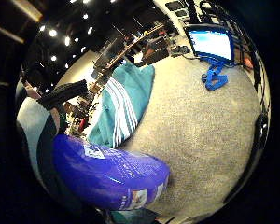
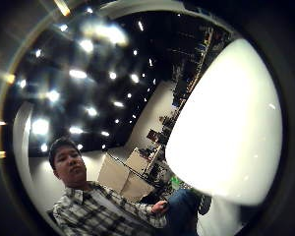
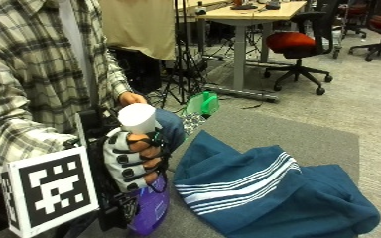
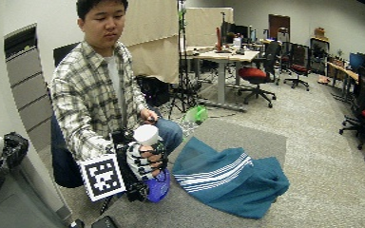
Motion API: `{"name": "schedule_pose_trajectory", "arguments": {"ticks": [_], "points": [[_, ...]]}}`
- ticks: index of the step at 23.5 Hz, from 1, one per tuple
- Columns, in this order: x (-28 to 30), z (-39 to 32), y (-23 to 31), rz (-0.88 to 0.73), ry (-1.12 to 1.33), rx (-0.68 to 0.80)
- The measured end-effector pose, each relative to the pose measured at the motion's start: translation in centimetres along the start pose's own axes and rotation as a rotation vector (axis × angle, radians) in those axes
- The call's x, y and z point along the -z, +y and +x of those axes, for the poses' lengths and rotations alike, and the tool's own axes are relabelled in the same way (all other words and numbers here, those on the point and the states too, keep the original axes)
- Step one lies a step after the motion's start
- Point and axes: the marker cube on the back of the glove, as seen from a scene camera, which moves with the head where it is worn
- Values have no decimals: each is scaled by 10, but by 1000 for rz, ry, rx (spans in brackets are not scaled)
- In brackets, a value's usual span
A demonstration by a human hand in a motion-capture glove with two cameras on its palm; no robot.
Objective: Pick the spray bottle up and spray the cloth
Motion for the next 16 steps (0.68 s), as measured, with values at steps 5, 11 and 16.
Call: {"name": "schedule_pose_trajectory", "arguments": {"ticks": [5,11,16], "points": [[-2,-8,-2,-8,10,16],[-1,-47,-27,-28,35,94],[7,-86,-66,-37,71,167]]}}
